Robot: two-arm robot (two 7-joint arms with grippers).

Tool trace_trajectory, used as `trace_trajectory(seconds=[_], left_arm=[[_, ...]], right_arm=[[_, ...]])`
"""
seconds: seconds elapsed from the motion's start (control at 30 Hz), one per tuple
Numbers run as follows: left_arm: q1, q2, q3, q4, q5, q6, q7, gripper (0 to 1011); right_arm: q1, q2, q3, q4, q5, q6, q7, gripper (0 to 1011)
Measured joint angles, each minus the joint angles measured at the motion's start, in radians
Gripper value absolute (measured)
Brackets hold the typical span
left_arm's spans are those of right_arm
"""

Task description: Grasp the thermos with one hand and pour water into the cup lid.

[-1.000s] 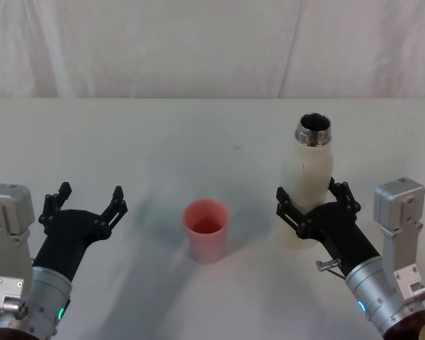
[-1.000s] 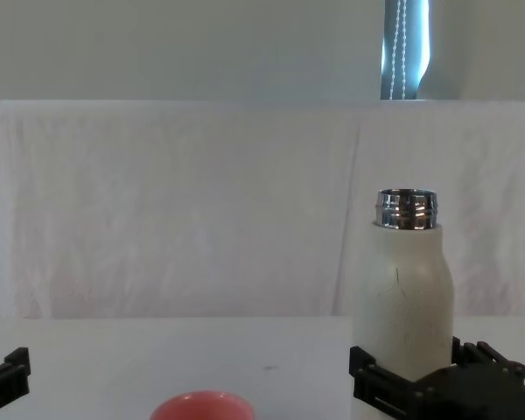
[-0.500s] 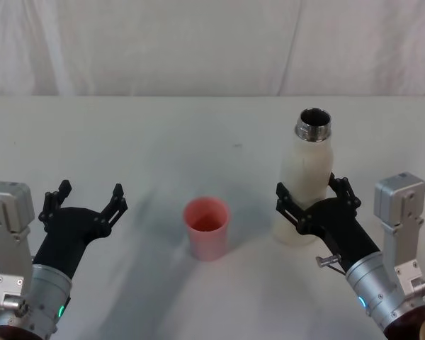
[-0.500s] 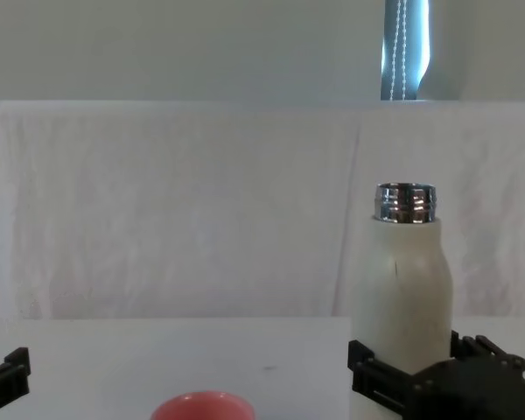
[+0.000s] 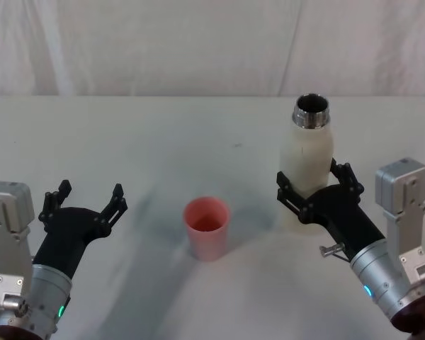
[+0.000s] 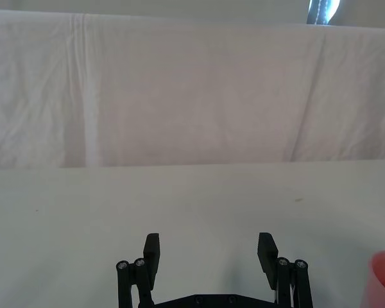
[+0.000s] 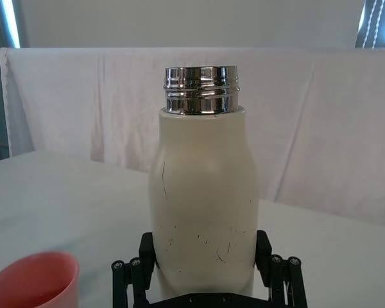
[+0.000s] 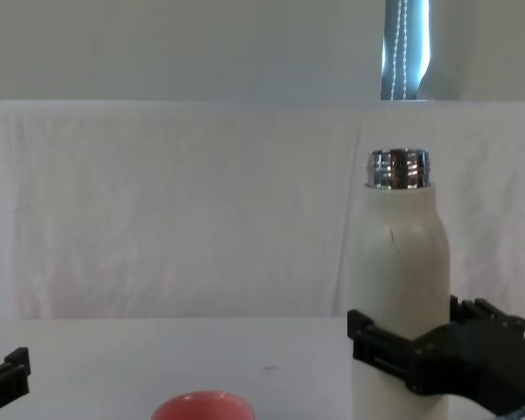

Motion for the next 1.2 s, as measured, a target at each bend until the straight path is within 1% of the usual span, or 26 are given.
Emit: trace_trajectory(seconds=[0.13,0.2,0.23,0.3,0.33,0.53,0.6,0.67,0.73,0.83,0.9,0.97,1.0,1.03,1.07,1.1,1.13,1.2], left_arm=[[0.000,0.000,0.000,0.000,0.000,0.000,0.000,1001],[0.000,0.000,0.000,0.000,0.000,0.000,0.000,1001],[0.000,0.000,0.000,0.000,0.000,0.000,0.000,1001],[0.000,0.000,0.000,0.000,0.000,0.000,0.000,1001],[0.000,0.000,0.000,0.000,0.000,0.000,0.000,1001],[0.000,0.000,0.000,0.000,0.000,0.000,0.000,1001],[0.000,0.000,0.000,0.000,0.000,0.000,0.000,1001],[0.000,0.000,0.000,0.000,0.000,0.000,0.000,1001],[0.000,0.000,0.000,0.000,0.000,0.000,0.000,1001],[0.000,0.000,0.000,0.000,0.000,0.000,0.000,1001],[0.000,0.000,0.000,0.000,0.000,0.000,0.000,1001],[0.000,0.000,0.000,0.000,0.000,0.000,0.000,1001],[0.000,0.000,0.000,0.000,0.000,0.000,0.000,1001],[0.000,0.000,0.000,0.000,0.000,0.000,0.000,1001],[0.000,0.000,0.000,0.000,0.000,0.000,0.000,1001],[0.000,0.000,0.000,0.000,0.000,0.000,0.000,1001],[0.000,0.000,0.000,0.000,0.000,0.000,0.000,1001],[0.000,0.000,0.000,0.000,0.000,0.000,0.000,1001]], right_arm=[[0.007,0.011,0.003,-0.015,0.000,0.008,0.006,952],[0.016,0.025,0.002,-0.023,-0.007,0.012,0.015,952],[0.016,0.025,0.002,-0.023,-0.007,0.012,0.015,952],[0.028,0.043,-0.002,-0.032,-0.023,0.021,0.023,952],[0.028,0.043,-0.002,-0.032,-0.023,0.021,0.023,952],[0.056,0.076,-0.012,-0.057,-0.045,0.052,0.047,952],[0.058,0.078,-0.013,-0.060,-0.047,0.055,0.049,952],[0.069,0.092,-0.019,-0.069,-0.062,0.074,0.055,952],[0.073,0.098,-0.022,-0.073,-0.071,0.082,0.055,952],[0.084,0.111,-0.033,-0.081,-0.102,0.101,0.055,952],[0.085,0.114,-0.035,-0.083,-0.109,0.105,0.055,952],[0.094,0.126,-0.047,-0.088,-0.146,0.120,0.050,952],[0.096,0.129,-0.051,-0.089,-0.157,0.125,0.049,952],[0.096,0.129,-0.051,-0.089,-0.157,0.125,0.049,952],[0.101,0.136,-0.059,-0.090,-0.182,0.135,0.047,952],[0.102,0.138,-0.061,-0.090,-0.191,0.138,0.046,952],[0.105,0.142,-0.067,-0.091,-0.210,0.145,0.044,952],[0.108,0.145,-0.072,-0.091,-0.227,0.151,0.044,952]])
